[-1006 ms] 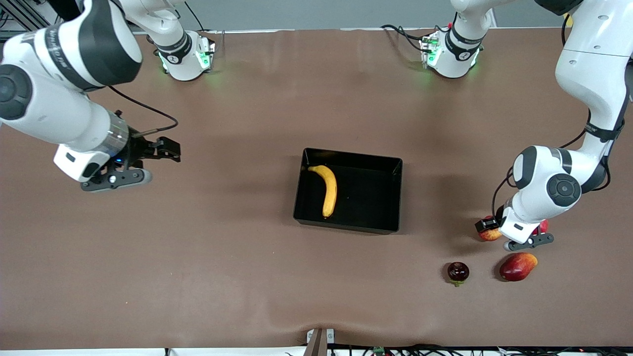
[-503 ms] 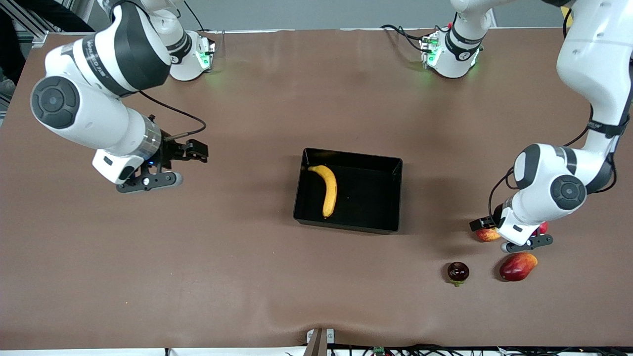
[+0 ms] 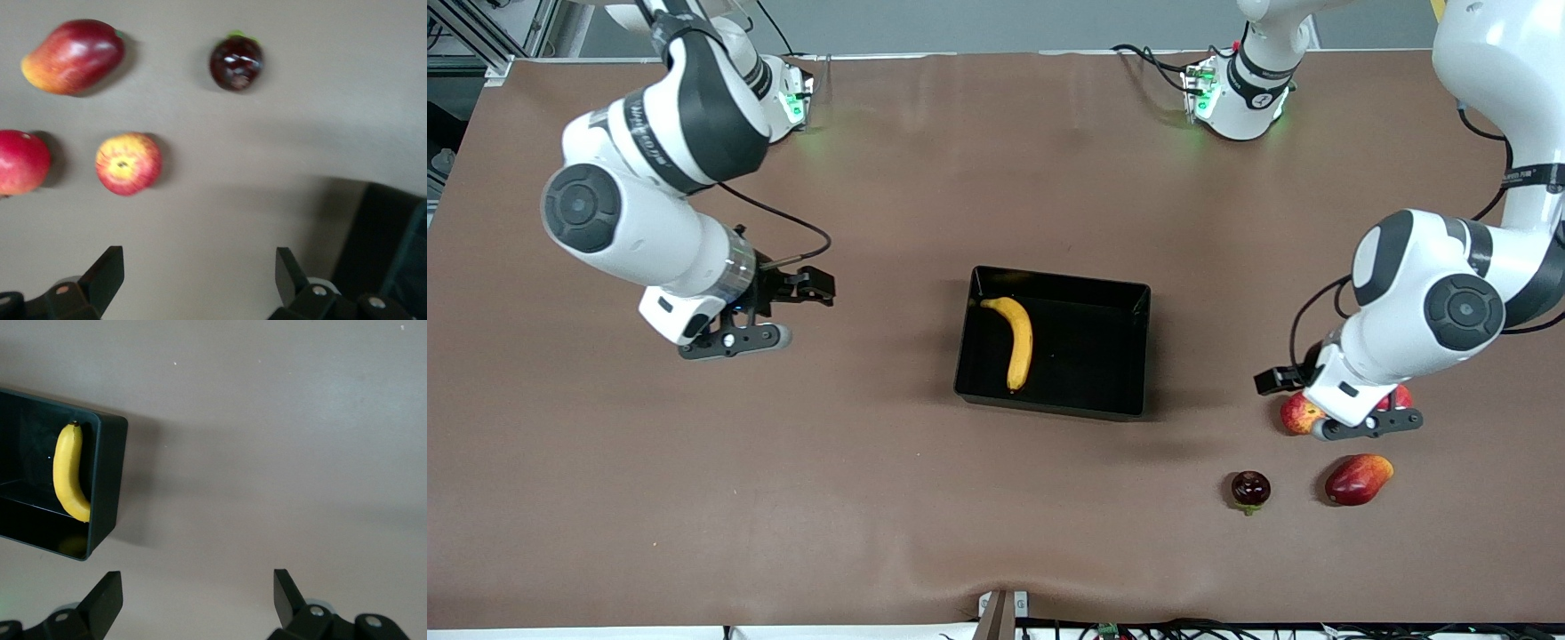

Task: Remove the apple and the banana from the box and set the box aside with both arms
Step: 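Move the left gripper into the tray and grasp the yellow banana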

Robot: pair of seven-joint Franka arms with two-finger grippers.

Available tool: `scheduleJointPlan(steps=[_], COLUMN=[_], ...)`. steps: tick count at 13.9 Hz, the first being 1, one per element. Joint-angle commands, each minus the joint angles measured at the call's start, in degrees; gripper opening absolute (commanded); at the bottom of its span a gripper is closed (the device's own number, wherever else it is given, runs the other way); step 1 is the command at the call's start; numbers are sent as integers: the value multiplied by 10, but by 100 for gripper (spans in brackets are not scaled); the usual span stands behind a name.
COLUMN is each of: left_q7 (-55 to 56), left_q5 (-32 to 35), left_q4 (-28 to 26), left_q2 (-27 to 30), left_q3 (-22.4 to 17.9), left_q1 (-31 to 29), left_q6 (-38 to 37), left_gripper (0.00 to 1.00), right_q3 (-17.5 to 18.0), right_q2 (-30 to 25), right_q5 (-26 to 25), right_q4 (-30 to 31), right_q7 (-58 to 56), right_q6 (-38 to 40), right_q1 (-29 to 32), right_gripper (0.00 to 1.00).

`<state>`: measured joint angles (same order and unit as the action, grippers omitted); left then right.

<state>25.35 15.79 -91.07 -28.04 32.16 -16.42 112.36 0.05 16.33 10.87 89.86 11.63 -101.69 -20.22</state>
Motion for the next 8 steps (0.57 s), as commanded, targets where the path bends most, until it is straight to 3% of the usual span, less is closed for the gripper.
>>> scheduleJointPlan(steps=[1,4,8], left_q7=[37,76,195], left_q5=[-3,-8,-6], left_q4=[21,34,47], left_q2=[22,24,-13], left_q3=[49,99,102], left_q1=[1,5,81], left_q6=[-57,-88,-86], left_gripper=[100,100,100], right_q3=[-8,-8,-8], right_q2=[16,29,43], right_q5=[15,43,46], right_q4=[-4,-3,-2], right_q7=[15,24,42], right_q6=[-16,-37,-61], right_q1=[-18,-22,-29], right_gripper=[100,100,100])
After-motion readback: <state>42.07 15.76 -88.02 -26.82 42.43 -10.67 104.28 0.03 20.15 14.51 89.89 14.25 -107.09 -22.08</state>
